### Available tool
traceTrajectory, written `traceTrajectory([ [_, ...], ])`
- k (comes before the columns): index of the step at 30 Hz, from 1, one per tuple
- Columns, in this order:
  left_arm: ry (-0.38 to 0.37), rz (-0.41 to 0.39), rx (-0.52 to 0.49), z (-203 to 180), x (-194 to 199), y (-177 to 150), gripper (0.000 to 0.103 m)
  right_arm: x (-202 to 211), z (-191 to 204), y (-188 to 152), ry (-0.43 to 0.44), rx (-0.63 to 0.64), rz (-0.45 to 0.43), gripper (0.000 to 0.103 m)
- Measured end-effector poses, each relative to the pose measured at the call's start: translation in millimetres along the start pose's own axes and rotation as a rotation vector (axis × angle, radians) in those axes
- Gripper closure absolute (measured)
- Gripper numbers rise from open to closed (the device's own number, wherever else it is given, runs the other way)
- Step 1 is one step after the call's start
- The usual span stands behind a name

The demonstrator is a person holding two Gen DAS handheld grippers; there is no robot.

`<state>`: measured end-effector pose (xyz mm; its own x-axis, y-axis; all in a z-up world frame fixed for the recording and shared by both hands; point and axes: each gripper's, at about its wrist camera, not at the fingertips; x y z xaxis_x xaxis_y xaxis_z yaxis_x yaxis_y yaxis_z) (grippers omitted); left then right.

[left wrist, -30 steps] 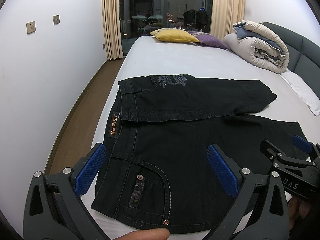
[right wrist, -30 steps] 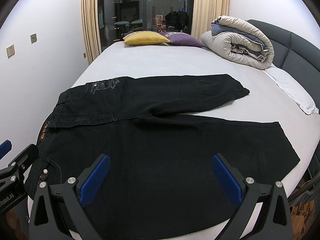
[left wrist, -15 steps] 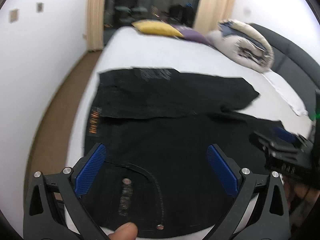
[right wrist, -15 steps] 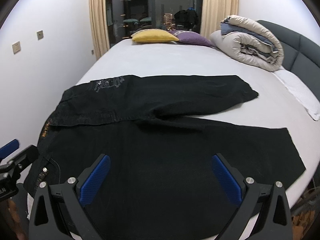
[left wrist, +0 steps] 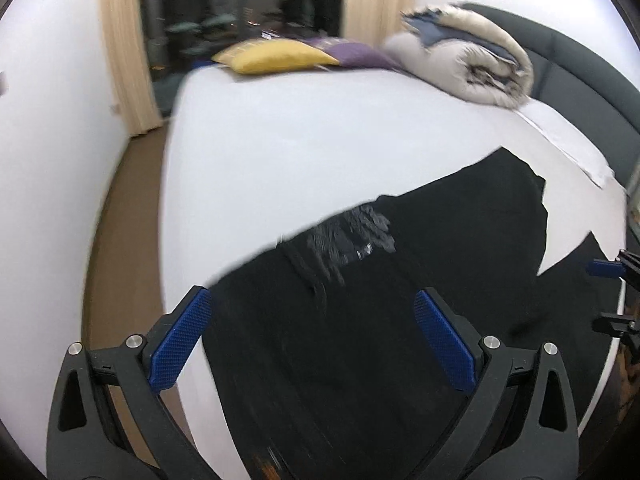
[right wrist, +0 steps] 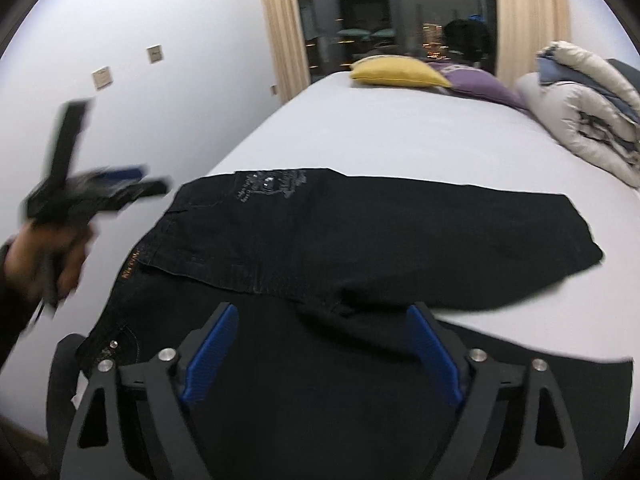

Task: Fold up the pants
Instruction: 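Grasp the jeans waistband with the left gripper while the right gripper grasps the hem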

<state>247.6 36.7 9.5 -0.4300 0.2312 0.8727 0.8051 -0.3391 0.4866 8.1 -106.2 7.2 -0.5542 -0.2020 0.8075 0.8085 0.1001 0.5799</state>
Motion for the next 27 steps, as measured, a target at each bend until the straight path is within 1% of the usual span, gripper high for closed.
traceTrajectory([
  [1, -0.013, 0.02, -0.007, 9.4, -9.9, 11.2, 0.0, -1.0, -3.6, 3.4, 0.017, 0.011, 0.002, 0.02],
  [3, -0.065, 0.102, -0.038, 25.6, -38.5, 35.1, 0.0, -4.7, -10.3, 9.2, 0.042, 0.04, 0.008, 0.022],
  [5, -0.082, 0.178, -0.075, 39.7, -67.6, 48.7, 0.006, -9.6, -16.4, 12.8, 0.068, 0.071, 0.018, 0.025],
  [6, -0.081, 0.222, -0.094, 46.1, -83.8, 52.1, 0.01, -13.6, -19.2, 15.1, 0.081, 0.085, 0.027, 0.027],
  [7, -0.082, 0.252, -0.107, 50.9, -93.6, 51.7, 0.015, -18.0, -20.9, 16.8, 0.087, 0.098, 0.036, 0.028],
  [8, -0.082, 0.286, -0.122, 56.4, -104.7, 50.7, 0.018, -23.4, -22.7, 18.7, 0.09, 0.111, 0.047, 0.029],
  [9, -0.078, 0.306, -0.131, 59.7, -114.1, 50.0, 0.02, -27.0, -23.7, 20.0, 0.095, 0.12, 0.053, 0.031],
  [11, -0.087, 0.349, -0.142, 66.3, -130.9, 51.6, 0.02, -35.5, -24.5, 22.7, 0.109, 0.139, 0.07, 0.033],
  [14, -0.114, 0.361, -0.148, 75.8, -137.1, 54.5, 0.021, -46.4, -23.4, 27.0, 0.123, 0.159, 0.09, 0.034],
  [15, -0.116, 0.367, -0.148, 79.6, -138.2, 56.1, 0.026, -49.4, -22.2, 28.1, 0.127, 0.167, 0.095, 0.035],
  [16, -0.112, 0.37, -0.143, 83.3, -137.3, 58.2, 0.037, -51.4, -19.8, 28.6, 0.13, 0.177, 0.099, 0.036],
  [17, -0.115, 0.373, -0.133, 88.0, -138.0, 59.9, 0.043, -52.8, -16.7, 29.4, 0.135, 0.188, 0.103, 0.038],
  [18, -0.116, 0.372, -0.12, 91.9, -139.2, 60.2, 0.058, -53.1, -13.6, 30.0, 0.142, 0.201, 0.105, 0.039],
  [19, -0.101, 0.373, -0.1, 99.0, -134.1, 60.3, 0.073, -55.0, -12.5, 32.5, 0.146, 0.21, 0.106, 0.04],
  [20, -0.104, 0.372, -0.078, 106.2, -133.1, 60.6, 0.075, -54.6, -9.4, 34.6, 0.155, 0.222, 0.101, 0.04],
  [21, -0.118, 0.367, -0.061, 111.1, -131.1, 58.5, 0.08, -54.7, -7.8, 35.9, 0.159, 0.228, 0.097, 0.04],
  [22, -0.116, 0.365, -0.061, 112.8, -132.5, 58.7, 0.085, -54.9, -5.6, 38.9, 0.164, 0.235, 0.093, 0.04],
  [23, -0.106, 0.359, -0.069, 112.7, -130.1, 56.9, 0.088, -55.6, -4.0, 41.8, 0.166, 0.24, 0.089, 0.041],
  [24, -0.083, 0.349, -0.093, 108.9, -127.8, 54.6, 0.095, -55.7, -2.2, 46.0, 0.164, 0.244, 0.085, 0.041],
  [25, -0.07, 0.342, -0.112, 105.5, -125.6, 54.4, 0.098, -56.5, -1.6, 49.9, 0.164, 0.247, 0.083, 0.041],
  [26, -0.045, 0.321, -0.129, 102.9, -120.8, 53.3, 0.099, -57.4, -0.2, 55.9, 0.17, 0.25, 0.079, 0.041],
  [27, -0.04, 0.305, -0.131, 102.9, -116.1, 52.7, 0.099, -58.5, 0.3, 60.7, 0.176, 0.251, 0.076, 0.041],
])
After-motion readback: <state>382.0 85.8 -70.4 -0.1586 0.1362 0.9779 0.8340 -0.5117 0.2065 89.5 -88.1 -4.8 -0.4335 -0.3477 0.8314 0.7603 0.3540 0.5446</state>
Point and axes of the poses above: each gripper's, at about its wrist camera, not at the fingertips, and x roughly against the way its jaws point, z to its left, y to its top, and after that the axes turned 12 degrees about z, right-handed
